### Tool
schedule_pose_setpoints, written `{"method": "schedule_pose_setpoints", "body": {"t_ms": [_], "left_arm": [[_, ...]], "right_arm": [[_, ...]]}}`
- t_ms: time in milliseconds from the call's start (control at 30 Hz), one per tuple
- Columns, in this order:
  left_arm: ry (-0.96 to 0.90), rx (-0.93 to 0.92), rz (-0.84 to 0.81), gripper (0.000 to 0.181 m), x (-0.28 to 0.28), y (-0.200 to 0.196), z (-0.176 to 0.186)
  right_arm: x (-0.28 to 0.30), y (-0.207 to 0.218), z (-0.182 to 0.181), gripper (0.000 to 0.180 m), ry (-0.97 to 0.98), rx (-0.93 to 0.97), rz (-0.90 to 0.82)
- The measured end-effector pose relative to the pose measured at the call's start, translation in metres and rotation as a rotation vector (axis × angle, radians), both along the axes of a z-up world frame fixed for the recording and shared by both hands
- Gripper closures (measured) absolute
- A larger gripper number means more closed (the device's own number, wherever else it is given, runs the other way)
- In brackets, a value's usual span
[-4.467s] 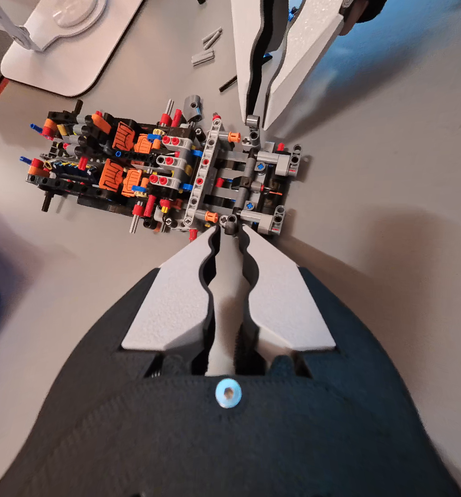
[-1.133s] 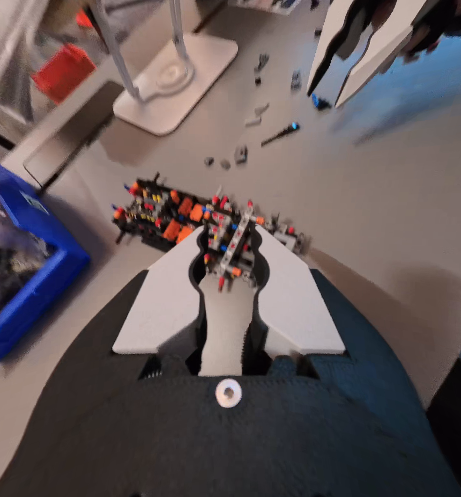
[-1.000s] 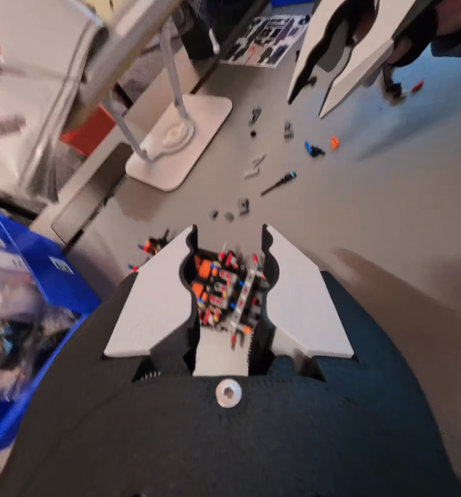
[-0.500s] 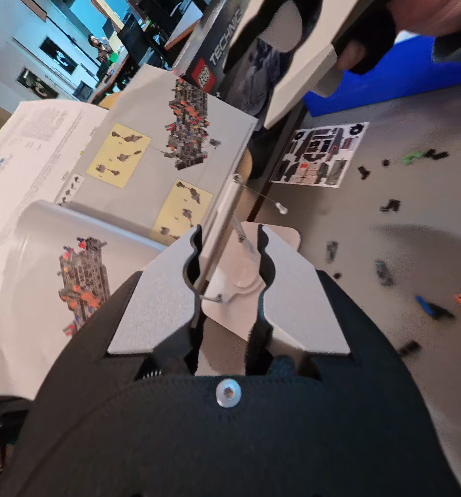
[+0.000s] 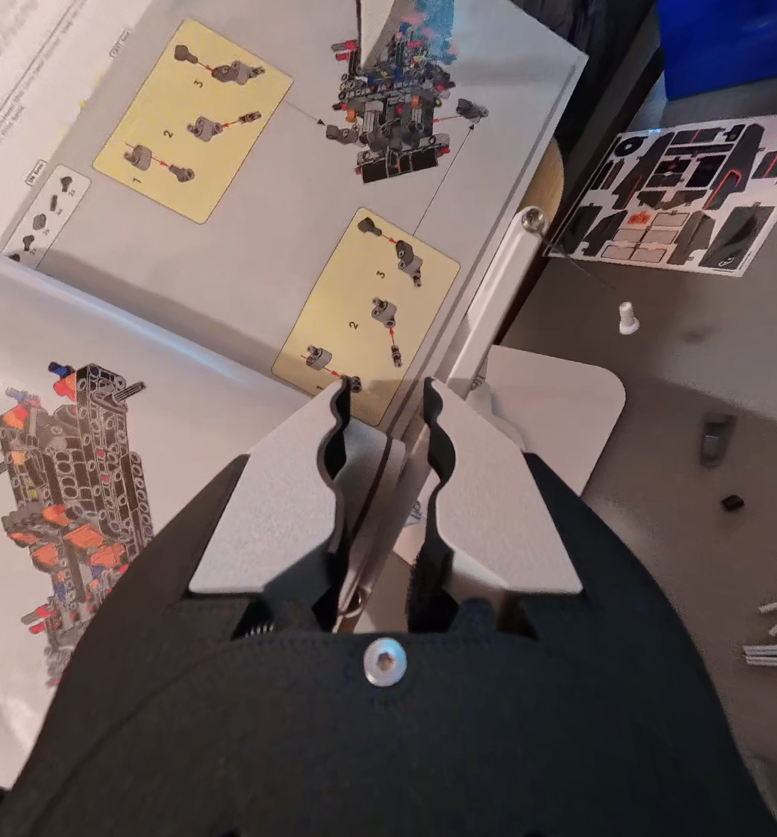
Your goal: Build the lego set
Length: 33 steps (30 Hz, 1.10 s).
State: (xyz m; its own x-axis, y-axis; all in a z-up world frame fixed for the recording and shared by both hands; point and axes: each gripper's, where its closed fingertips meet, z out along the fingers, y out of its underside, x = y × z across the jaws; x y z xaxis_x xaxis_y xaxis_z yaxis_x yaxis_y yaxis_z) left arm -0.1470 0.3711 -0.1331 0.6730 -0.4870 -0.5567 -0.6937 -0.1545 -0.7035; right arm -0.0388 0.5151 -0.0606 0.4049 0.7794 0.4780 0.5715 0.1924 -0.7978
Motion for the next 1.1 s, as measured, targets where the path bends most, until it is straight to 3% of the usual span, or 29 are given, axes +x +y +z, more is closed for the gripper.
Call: {"method": "schedule_pose_setpoints", "body": {"t_ms": [167, 267, 367, 500, 667, 833, 1000, 1100], "left_arm": [[-0.043, -0.017, -0.013, 0.16, -0.001, 0.001, 0.001], [-0.034, -0.01, -0.032, 0.161, 0.0, 0.001, -0.002], [-0.022, -0.006, -0.034, 0.16, 0.001, 0.001, -0.003], [-0.042, -0.019, -0.043, 0.159, 0.001, -0.002, -0.003], [-0.124, 0.0, -0.063, 0.149, 0.008, -0.015, 0.014], [-0.421, 0.002, -0.192, 0.126, 0.039, -0.045, 0.05], [-0.682, -0.07, -0.237, 0.09, 0.035, -0.067, 0.061], [-0.734, -0.066, -0.19, 0.073, 0.016, -0.073, 0.064]], "right_arm": [[-0.004, 0.003, -0.007, 0.091, -0.015, -0.053, 0.025], [-0.003, 0.0, -0.005, 0.118, -0.031, -0.022, 0.028], [-0.006, -0.005, -0.007, 0.132, -0.057, 0.009, 0.041], [-0.012, -0.03, -0.015, 0.18, -0.129, -0.007, 0.121], [-0.027, -0.099, -0.005, 0.18, -0.104, -0.277, 0.316], [-0.074, -0.174, 0.038, 0.18, 0.14, -0.55, 0.599], [-0.125, -0.191, 0.038, 0.177, 0.251, -0.684, 0.643], [-0.155, -0.204, 0.038, 0.153, 0.289, -0.74, 0.661]]}}
